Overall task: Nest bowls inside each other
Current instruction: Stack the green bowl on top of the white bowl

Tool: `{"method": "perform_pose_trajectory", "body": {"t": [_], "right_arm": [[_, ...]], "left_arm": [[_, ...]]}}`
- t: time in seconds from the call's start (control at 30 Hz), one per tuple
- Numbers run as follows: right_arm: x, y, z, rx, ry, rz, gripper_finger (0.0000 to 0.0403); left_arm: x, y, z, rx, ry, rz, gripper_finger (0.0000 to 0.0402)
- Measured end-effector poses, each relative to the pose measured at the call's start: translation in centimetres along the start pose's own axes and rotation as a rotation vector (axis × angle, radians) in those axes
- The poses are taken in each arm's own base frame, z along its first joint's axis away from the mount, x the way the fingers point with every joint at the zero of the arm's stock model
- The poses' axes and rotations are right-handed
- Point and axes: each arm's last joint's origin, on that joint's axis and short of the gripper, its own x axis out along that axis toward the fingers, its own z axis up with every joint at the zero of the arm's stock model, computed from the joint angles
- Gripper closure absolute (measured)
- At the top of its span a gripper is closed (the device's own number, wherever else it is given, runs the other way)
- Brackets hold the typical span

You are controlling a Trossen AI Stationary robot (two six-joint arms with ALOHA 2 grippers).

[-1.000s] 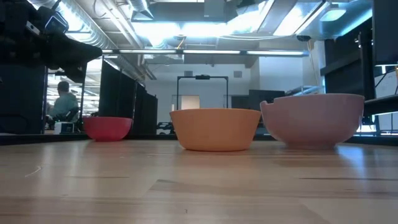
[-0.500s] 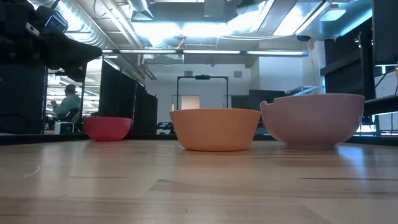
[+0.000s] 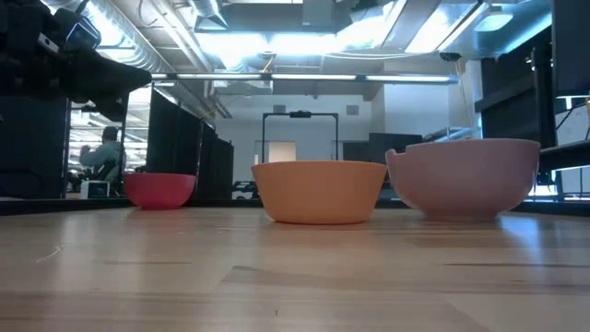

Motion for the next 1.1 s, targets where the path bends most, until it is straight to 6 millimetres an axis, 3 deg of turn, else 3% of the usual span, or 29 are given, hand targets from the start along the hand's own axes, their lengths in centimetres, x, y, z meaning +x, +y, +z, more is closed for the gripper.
{"method": "perform_pose_trajectory", "body": {"t": [0.13, 0.23, 0.3, 0.4, 0.6, 0.8, 0.93, 1.1], "right_arm": [[-4.6, 1.8, 2.8, 0.022, -0.181, 0.062, 0.0401], [-8.8, 1.4, 6.3, 0.058, -0.316, 0.009, 0.0402], [-11.3, -0.2, 8.8, 0.092, -0.382, -0.079, 0.0402], [-13.0, -3.4, 11.5, 0.151, -0.386, -0.132, 0.0402], [-15.7, -10.4, 14.4, 0.254, -0.376, -0.158, 0.0402], [-17.7, -17.1, 14.7, 0.347, -0.368, -0.150, 0.0402], [-16.8, -18.8, 15.6, 0.375, -0.346, -0.050, 0.0403], [-14.1, -19.4, 16.0, 0.385, -0.226, 0.066, 0.0403]], "left_arm": [[0.0, 0.0, 0.0, 0.000, 0.000, 0.000, 0.0402], [0.0, 0.0, 0.0, -0.011, 0.000, 0.000, 0.0402], [0.0, 0.0, 0.0, -0.024, 0.000, 0.000, 0.0402], [0.0, 0.0, 0.0, -0.037, 0.000, 0.000, 0.0402], [0.0, 0.0, 0.0, -0.042, 0.000, 0.000, 0.0402], [0.0, 0.0, 0.0, -0.045, 0.000, 0.000, 0.0402], [0.0, 0.0, 0.0, -0.045, 0.000, 0.000, 0.0402], [0.0, 0.0, 0.0, -0.053, -0.001, 0.000, 0.0402]]}}
